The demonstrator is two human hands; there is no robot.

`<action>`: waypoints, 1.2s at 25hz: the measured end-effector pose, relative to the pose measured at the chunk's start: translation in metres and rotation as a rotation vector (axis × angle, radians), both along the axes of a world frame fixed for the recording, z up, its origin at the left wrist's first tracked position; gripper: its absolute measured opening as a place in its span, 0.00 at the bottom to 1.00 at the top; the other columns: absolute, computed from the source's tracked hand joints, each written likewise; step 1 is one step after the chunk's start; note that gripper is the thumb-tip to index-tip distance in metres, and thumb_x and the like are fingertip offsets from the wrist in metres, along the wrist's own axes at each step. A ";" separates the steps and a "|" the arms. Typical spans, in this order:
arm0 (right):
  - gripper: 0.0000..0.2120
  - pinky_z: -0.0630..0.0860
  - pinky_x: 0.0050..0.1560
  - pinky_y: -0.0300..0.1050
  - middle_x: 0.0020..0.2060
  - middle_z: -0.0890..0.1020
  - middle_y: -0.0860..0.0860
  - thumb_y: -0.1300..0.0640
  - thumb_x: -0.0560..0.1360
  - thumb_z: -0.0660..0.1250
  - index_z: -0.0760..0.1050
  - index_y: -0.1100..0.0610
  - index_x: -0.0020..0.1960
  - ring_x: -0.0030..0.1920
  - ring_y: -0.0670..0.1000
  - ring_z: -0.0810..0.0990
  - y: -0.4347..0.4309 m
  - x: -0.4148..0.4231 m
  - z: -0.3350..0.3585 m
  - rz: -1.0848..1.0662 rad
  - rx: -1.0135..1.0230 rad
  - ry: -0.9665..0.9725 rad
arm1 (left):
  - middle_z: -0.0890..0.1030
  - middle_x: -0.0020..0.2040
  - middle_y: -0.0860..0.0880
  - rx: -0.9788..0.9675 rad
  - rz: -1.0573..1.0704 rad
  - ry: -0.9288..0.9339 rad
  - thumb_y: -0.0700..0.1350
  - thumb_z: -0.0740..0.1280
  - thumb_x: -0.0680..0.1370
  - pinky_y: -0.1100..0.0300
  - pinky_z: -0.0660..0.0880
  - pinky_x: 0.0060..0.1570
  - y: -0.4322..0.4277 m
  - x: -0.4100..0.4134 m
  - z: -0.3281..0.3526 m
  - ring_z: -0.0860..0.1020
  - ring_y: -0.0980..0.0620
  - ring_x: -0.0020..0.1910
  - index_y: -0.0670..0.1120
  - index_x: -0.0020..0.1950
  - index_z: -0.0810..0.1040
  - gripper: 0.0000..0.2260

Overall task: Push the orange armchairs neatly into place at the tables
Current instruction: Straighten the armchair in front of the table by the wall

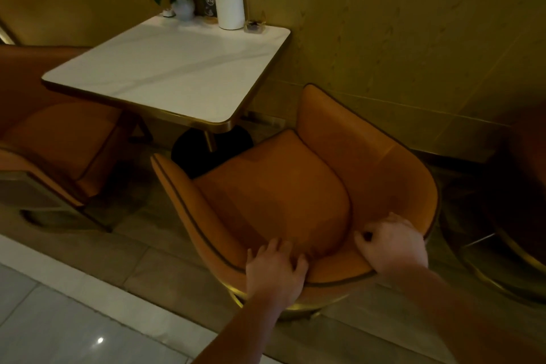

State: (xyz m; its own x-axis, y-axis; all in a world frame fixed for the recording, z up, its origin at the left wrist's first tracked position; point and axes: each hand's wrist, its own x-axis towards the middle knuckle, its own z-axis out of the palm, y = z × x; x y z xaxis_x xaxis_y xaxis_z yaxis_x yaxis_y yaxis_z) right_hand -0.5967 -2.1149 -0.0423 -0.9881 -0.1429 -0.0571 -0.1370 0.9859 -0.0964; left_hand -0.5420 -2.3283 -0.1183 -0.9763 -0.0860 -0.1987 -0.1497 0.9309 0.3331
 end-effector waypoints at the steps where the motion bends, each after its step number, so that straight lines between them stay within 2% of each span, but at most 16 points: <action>1: 0.17 0.66 0.71 0.47 0.37 0.81 0.44 0.41 0.81 0.57 0.82 0.46 0.46 0.52 0.47 0.79 0.002 -0.007 0.002 -0.016 0.004 -0.024 | 0.76 0.63 0.51 0.006 0.000 0.000 0.65 0.42 0.73 0.41 0.65 0.68 0.003 -0.005 0.001 0.74 0.45 0.62 0.55 0.66 0.73 0.31; 4: 0.15 0.70 0.66 0.47 0.39 0.82 0.46 0.42 0.80 0.59 0.82 0.46 0.48 0.55 0.50 0.79 0.011 -0.034 0.002 -0.039 -0.019 -0.016 | 0.76 0.63 0.50 0.025 -0.008 0.003 0.65 0.39 0.72 0.42 0.65 0.68 0.015 -0.027 0.004 0.74 0.44 0.63 0.54 0.67 0.73 0.35; 7: 0.14 0.69 0.67 0.49 0.47 0.84 0.47 0.42 0.80 0.60 0.83 0.45 0.53 0.61 0.51 0.77 0.027 -0.067 -0.007 -0.064 -0.008 -0.028 | 0.75 0.65 0.48 0.027 -0.047 -0.045 0.64 0.39 0.72 0.38 0.66 0.67 0.028 -0.059 0.005 0.74 0.42 0.63 0.53 0.69 0.72 0.35; 10: 0.14 0.72 0.58 0.48 0.42 0.82 0.46 0.41 0.79 0.60 0.82 0.45 0.52 0.55 0.50 0.78 0.044 -0.100 -0.012 -0.063 -0.033 -0.014 | 0.73 0.67 0.47 0.053 -0.056 -0.115 0.62 0.44 0.77 0.35 0.64 0.68 0.041 -0.089 0.005 0.72 0.40 0.65 0.54 0.72 0.69 0.29; 12: 0.13 0.72 0.55 0.48 0.43 0.81 0.46 0.41 0.79 0.60 0.82 0.44 0.51 0.55 0.50 0.78 0.055 -0.119 -0.015 -0.051 -0.032 0.000 | 0.72 0.68 0.47 0.059 -0.038 -0.123 0.61 0.46 0.78 0.34 0.64 0.68 0.053 -0.105 0.004 0.73 0.40 0.65 0.55 0.73 0.68 0.27; 14: 0.13 0.72 0.52 0.47 0.41 0.80 0.45 0.41 0.80 0.60 0.81 0.44 0.50 0.53 0.50 0.77 0.071 -0.144 -0.013 -0.034 -0.049 -0.025 | 0.73 0.66 0.47 0.062 -0.009 -0.109 0.61 0.47 0.79 0.35 0.64 0.68 0.071 -0.124 0.004 0.73 0.41 0.64 0.54 0.71 0.69 0.25; 17: 0.13 0.69 0.46 0.44 0.34 0.77 0.42 0.42 0.79 0.60 0.80 0.45 0.45 0.43 0.45 0.74 0.095 -0.183 -0.010 0.013 -0.070 -0.050 | 0.74 0.64 0.48 0.061 0.040 -0.103 0.62 0.48 0.78 0.38 0.66 0.66 0.099 -0.153 0.006 0.74 0.42 0.62 0.53 0.68 0.71 0.24; 20: 0.14 0.68 0.43 0.44 0.34 0.76 0.43 0.41 0.79 0.59 0.78 0.45 0.42 0.41 0.44 0.73 0.113 -0.214 -0.009 0.051 -0.042 -0.035 | 0.74 0.64 0.48 0.063 0.072 -0.104 0.61 0.49 0.79 0.39 0.66 0.66 0.119 -0.178 0.008 0.74 0.43 0.62 0.53 0.67 0.71 0.23; 26: 0.14 0.71 0.47 0.45 0.36 0.77 0.42 0.40 0.79 0.58 0.79 0.45 0.45 0.46 0.45 0.75 0.141 -0.273 -0.011 0.100 -0.042 -0.054 | 0.74 0.64 0.47 0.073 0.108 -0.133 0.62 0.48 0.79 0.37 0.65 0.68 0.148 -0.227 0.012 0.74 0.42 0.63 0.53 0.67 0.71 0.24; 30: 0.13 0.73 0.57 0.47 0.44 0.80 0.44 0.40 0.79 0.59 0.80 0.44 0.50 0.57 0.49 0.76 0.153 -0.307 -0.013 0.093 -0.030 -0.078 | 0.75 0.62 0.48 0.094 0.126 -0.129 0.62 0.48 0.78 0.39 0.66 0.65 0.162 -0.256 0.010 0.75 0.43 0.61 0.53 0.64 0.72 0.24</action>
State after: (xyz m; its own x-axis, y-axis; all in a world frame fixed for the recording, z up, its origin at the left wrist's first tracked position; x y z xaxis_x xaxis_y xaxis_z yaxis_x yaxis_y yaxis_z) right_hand -0.9039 -1.9623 -0.0549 -0.9632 -0.2362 -0.1279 -0.2183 0.9658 -0.1400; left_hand -0.7977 -2.1668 -0.1086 -0.9250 -0.1808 -0.3343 -0.3098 0.8682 0.3877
